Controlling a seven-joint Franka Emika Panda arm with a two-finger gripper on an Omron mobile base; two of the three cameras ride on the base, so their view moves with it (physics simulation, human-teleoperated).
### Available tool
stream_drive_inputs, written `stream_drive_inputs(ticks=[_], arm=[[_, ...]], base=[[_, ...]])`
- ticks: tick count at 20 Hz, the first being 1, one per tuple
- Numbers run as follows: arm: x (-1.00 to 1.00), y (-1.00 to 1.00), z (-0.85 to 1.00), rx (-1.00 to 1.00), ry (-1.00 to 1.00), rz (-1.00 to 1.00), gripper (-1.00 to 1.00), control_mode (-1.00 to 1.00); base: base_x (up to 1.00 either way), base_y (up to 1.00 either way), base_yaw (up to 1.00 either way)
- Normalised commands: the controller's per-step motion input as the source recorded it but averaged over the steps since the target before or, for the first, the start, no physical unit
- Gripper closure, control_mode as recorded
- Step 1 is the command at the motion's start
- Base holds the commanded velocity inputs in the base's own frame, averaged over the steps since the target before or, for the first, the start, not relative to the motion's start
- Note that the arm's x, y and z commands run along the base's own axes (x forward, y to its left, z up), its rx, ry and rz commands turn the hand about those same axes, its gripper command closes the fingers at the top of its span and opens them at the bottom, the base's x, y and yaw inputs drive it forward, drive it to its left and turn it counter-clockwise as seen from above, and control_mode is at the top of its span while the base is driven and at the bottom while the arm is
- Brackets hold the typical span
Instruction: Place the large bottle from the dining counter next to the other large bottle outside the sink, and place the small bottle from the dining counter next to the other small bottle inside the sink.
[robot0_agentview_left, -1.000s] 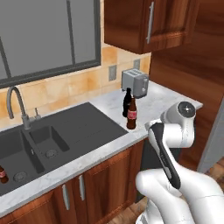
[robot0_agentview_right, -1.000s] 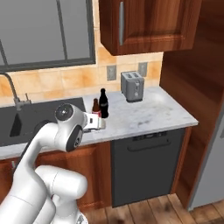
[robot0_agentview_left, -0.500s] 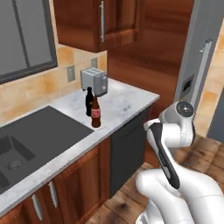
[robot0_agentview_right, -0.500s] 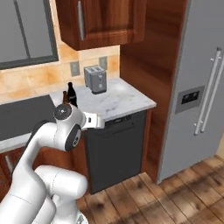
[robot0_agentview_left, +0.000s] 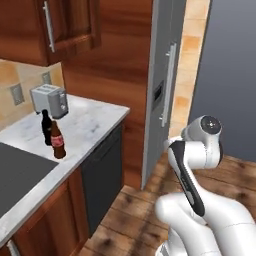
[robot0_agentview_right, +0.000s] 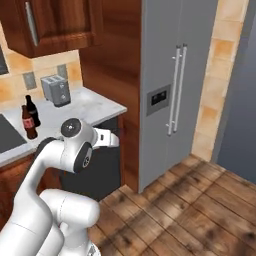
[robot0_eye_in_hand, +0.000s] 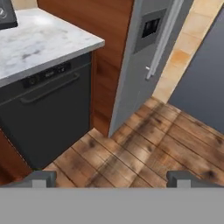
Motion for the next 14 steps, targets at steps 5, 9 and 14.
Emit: stream_drive_inputs(ticks=[5,9,14], arm=[[0.0,0.0,0.0,0.0,0.0,0.0,-1.0,1.0],[0.0,0.0,0.0,0.0,0.0,0.0,-1.0,1.0],[0.0,0.0,0.0,0.0,0.0,0.0,-1.0,1.0]], base=[[0.0,-0.96,-0.39],[0.0,-1.0,-0.36],[0.0,-0.95,-0.44]])
